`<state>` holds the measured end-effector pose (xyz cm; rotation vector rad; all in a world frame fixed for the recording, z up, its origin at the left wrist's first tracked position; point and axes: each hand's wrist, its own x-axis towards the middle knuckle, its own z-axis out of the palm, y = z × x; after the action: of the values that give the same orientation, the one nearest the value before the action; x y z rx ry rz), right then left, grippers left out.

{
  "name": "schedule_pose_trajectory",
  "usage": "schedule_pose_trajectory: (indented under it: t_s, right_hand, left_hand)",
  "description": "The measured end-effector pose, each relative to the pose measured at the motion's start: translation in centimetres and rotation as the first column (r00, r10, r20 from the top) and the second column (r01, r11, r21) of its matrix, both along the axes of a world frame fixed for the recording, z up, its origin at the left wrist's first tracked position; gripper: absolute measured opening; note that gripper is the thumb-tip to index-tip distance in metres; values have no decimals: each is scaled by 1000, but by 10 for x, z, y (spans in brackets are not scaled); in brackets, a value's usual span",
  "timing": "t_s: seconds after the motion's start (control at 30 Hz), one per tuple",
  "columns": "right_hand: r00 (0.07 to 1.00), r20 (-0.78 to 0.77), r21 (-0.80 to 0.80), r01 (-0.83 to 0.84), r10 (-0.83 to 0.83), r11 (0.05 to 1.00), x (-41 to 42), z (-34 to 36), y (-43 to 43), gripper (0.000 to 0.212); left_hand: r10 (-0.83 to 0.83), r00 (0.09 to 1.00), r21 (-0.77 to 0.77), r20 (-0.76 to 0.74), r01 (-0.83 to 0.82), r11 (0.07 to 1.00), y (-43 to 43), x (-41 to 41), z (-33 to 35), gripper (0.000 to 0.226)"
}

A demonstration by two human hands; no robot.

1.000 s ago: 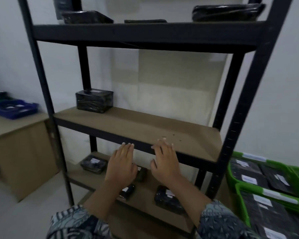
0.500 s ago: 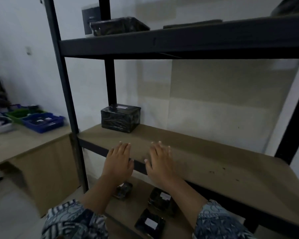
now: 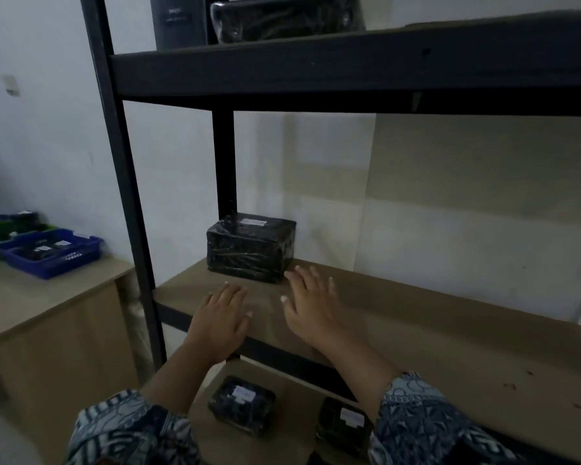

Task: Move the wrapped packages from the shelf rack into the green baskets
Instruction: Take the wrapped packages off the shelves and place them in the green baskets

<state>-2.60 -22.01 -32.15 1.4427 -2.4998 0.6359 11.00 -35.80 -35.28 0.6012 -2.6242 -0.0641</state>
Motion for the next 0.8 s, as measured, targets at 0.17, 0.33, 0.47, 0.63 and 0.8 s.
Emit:
schedule_pose_trajectory:
  t_s: [0.17, 0.33, 0.47, 0.63, 0.8]
  right_hand:
    - [999, -10, -17, 53, -53, 998, -6, 9, -60, 58]
    - [989, -76, 37, 134, -131, 990, -16, 19, -102, 70]
    - [982, -96, 39, 166, -162, 985, -31, 26, -127, 79]
    - [973, -105, -2, 207, -206, 978, -37, 10, -143, 77]
    - [942, -265, -173, 162, -205, 971, -26, -2, -135, 72]
  left_hand:
    - [-79, 997, 26, -17, 79, 997, -61, -1, 7, 77]
    - [-190, 979, 63, 78, 185, 981, -94, -4, -12, 79]
    - [-224, 974, 15, -43, 225, 974, -103, -5, -33, 53]
    - [-220, 968, 3, -119, 222, 975, -107, -7, -31, 45]
    - [-247, 957, -14, -149, 248, 969, -109, -8, -32, 45]
